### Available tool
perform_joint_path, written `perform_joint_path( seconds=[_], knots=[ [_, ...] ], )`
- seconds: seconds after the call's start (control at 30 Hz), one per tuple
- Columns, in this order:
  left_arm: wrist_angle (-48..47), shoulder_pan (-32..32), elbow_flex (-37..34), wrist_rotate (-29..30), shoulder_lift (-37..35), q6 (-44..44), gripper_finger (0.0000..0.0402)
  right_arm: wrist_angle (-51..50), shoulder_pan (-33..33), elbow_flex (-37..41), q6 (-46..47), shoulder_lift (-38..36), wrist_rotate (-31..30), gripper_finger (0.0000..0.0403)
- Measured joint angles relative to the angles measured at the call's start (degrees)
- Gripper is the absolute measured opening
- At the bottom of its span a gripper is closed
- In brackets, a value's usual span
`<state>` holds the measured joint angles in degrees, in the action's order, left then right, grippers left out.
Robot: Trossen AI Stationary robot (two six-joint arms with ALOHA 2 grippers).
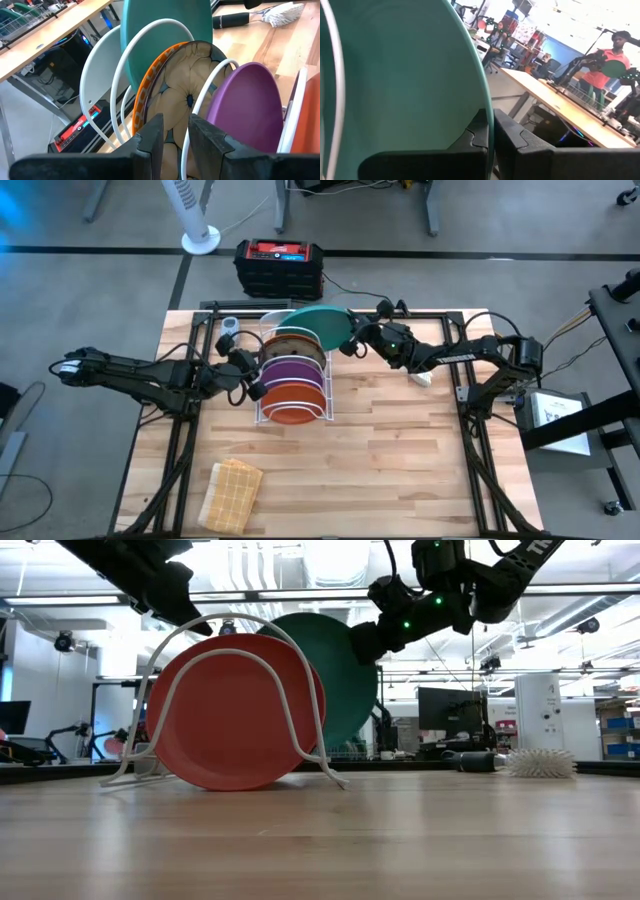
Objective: Sort dishes
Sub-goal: Put the green plate into the dish rack
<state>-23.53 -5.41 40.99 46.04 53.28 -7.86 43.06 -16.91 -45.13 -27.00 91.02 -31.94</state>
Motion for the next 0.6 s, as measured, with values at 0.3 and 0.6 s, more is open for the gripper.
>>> perform_joint_path(
  seconds=[0.3, 0.6],
  knots=[
    [0.0, 0.0, 0.0, 0.0, 0.0, 0.0, 0.0079, -1.2, 0.0, -1.5, 1.4, 0.0, 1.0, 0.0025],
    [0.0, 0.0, 0.0, 0.0, 0.0, 0.0, 0.0079, -5.2, 0.0, -3.5, 3.1, 0.0, 1.2, 0.0054]
  ],
)
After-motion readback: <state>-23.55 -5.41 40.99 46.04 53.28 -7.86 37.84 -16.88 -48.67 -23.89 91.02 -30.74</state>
